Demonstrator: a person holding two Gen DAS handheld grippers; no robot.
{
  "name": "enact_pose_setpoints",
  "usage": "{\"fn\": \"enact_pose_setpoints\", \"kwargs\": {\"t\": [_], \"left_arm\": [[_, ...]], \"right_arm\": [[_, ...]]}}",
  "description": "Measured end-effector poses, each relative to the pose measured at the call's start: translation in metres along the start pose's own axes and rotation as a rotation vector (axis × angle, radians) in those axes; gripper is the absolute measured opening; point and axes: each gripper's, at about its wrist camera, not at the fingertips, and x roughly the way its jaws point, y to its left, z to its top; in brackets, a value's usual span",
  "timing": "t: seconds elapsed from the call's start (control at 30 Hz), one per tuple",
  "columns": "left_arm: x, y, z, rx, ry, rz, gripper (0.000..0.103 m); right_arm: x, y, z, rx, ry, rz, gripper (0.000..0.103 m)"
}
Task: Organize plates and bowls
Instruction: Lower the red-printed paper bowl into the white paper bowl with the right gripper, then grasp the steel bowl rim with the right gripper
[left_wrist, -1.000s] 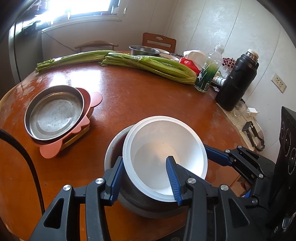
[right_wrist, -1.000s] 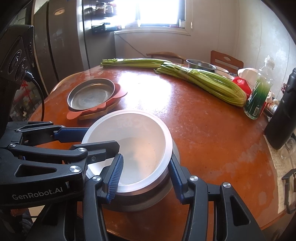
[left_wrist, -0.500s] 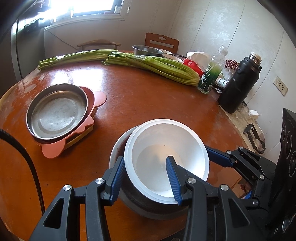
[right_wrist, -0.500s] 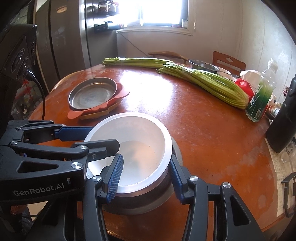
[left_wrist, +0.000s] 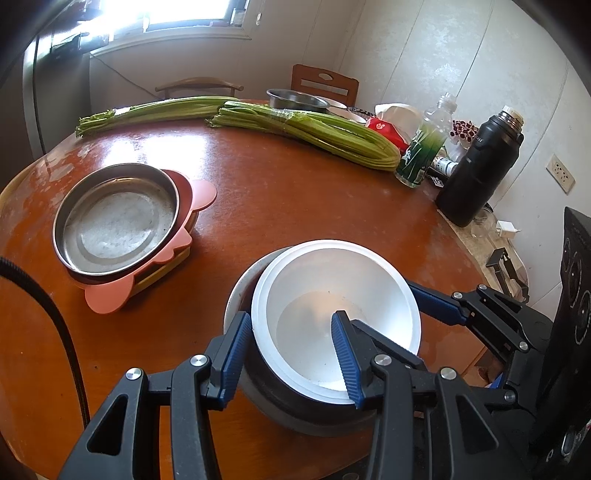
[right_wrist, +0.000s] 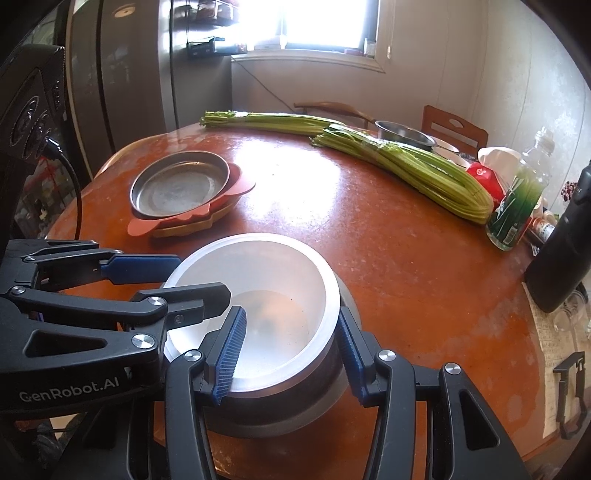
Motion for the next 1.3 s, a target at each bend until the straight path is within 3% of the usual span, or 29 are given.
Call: {"fn": "enact_pose_setpoints", "kwargs": {"t": [0.6, 1.03, 1.3], "left_arm": [[-0.006, 0.008, -0.001, -0.026, -0.017, -0.009, 0.045], [-0.024, 0.009, -0.002, -0.031, -0.06, -0.001, 0.046], [-0.02, 0.015, -0.002, -0.052, -0.044, 0.025, 0.054]], "right_arm": [[-0.008, -0.011, -0.002, 0.046, -0.007, 0.009, 0.052], [-0.029, -0.024, 0.002, 0.098, -0.07, 0.001, 0.054], [-0.021, -0.036, -0.004, 0.175, -0.036, 0.039, 0.058]]}}
